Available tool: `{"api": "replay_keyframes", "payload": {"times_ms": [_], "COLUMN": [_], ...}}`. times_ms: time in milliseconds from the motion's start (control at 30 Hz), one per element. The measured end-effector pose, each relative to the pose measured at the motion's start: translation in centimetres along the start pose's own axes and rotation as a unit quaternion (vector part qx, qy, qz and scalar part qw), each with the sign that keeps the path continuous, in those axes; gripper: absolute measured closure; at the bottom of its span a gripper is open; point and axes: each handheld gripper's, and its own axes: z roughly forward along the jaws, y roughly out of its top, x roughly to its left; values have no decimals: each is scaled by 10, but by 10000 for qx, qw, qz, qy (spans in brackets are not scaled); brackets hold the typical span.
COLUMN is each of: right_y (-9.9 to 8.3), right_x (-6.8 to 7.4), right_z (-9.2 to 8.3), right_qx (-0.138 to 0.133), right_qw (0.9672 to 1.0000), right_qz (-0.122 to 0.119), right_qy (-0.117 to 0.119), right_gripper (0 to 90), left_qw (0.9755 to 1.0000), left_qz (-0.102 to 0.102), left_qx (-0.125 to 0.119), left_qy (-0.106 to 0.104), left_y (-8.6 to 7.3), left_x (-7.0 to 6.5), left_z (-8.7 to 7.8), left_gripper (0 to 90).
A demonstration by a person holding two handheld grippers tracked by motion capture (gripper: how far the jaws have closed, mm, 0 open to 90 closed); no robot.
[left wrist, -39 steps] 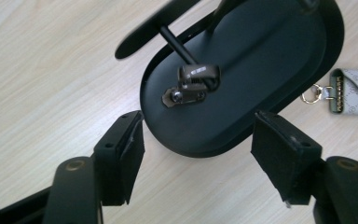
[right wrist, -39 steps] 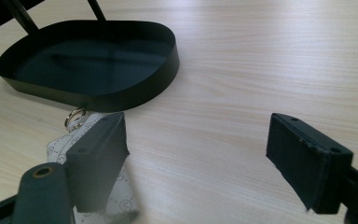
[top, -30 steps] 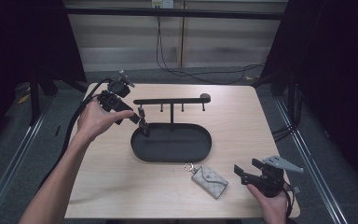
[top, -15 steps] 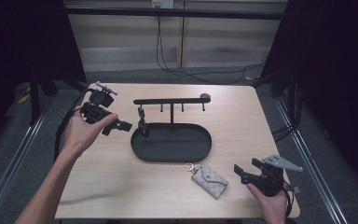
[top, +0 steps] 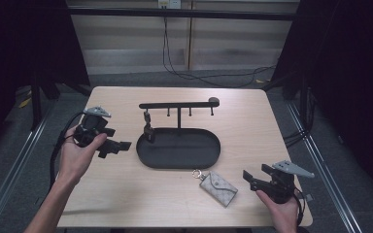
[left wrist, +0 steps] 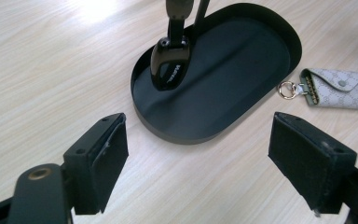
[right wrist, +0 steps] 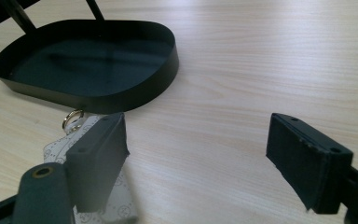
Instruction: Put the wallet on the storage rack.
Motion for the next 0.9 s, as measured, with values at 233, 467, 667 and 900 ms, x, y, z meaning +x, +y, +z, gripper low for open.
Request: {"api": "replay_keyframes", "payload": {"times_ms": [233, 467, 667, 900], "right_y": [1, 0, 1, 5], "right_x": [2, 0, 0, 2], "right_z": [2, -1, 3, 3], "right_qx": [-6, 30, 146, 272], "right_qw": [10000, 10000, 9998, 9987], "right_qz": [-2, 2, 40, 12], "right_qy": [-6, 44, 111, 434], "right_gripper": [203, 192, 176, 144], "left_qw": [9993, 9959, 9957, 9940], "left_qz": [-96, -415, -418, -504], "left_qx": [-345, -682, -722, -918], "left_qy": [97, 418, 398, 315], "left_y": [-31, -65, -88, -114], "left_x": [4, 8, 4, -7], "left_z": [-3, -9, -9, -12], "left_gripper": [197, 207, 216, 217]}}
